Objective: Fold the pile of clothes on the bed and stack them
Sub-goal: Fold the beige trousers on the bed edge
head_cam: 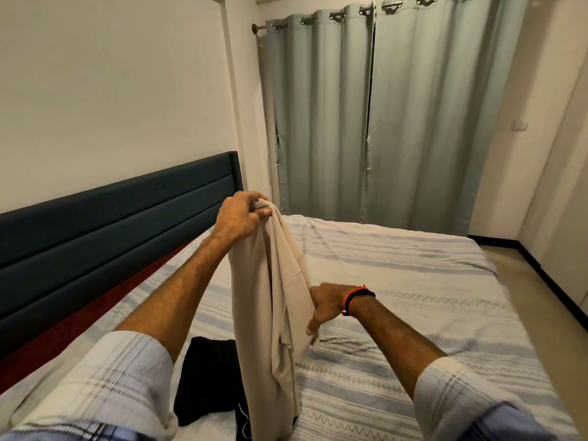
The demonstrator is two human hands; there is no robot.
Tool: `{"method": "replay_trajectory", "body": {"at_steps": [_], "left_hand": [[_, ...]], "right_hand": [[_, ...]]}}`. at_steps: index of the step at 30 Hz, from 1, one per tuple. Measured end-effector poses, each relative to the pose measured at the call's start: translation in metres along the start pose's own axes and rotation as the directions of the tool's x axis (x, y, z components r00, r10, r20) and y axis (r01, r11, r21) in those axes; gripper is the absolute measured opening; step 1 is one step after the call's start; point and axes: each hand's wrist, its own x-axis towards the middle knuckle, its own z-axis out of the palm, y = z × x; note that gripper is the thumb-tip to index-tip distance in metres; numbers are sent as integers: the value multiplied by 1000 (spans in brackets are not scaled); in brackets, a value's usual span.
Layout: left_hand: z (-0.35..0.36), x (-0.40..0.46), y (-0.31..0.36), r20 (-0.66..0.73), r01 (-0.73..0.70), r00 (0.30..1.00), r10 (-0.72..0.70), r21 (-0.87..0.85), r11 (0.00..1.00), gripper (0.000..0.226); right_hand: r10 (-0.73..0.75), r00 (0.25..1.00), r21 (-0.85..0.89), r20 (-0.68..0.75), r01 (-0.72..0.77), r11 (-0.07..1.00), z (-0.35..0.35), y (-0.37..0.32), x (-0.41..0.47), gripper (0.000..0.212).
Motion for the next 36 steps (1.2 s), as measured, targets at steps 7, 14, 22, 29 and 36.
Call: {"method": "replay_trajectory", "body": {"at_steps": [7,14,22,29,36], "left_hand": [[1,0,-1,-3,12,1000,-12,-3,1000,28],[2,0,0,-10,25,1000,-25,-42,999,29],[-1,2,7,-40,12,999,-15,-85,996,29],[-5,2,6,-56,7,998,-14,-122,993,32],[-5,1,4,-70,1,998,-11,-143,990,29]], "right_hand": [[65,996,-25,-66,-67,997,-2,6,-2,63],[31,986,68,-166,-20,997,-2,15,-1,39],[-47,970,131,-239,81,988,0,12,4,27],[-50,952,148,-303,99,984,2,10,9,21],[-67,933,203,-354,147,968,7,15,7,22]]}}
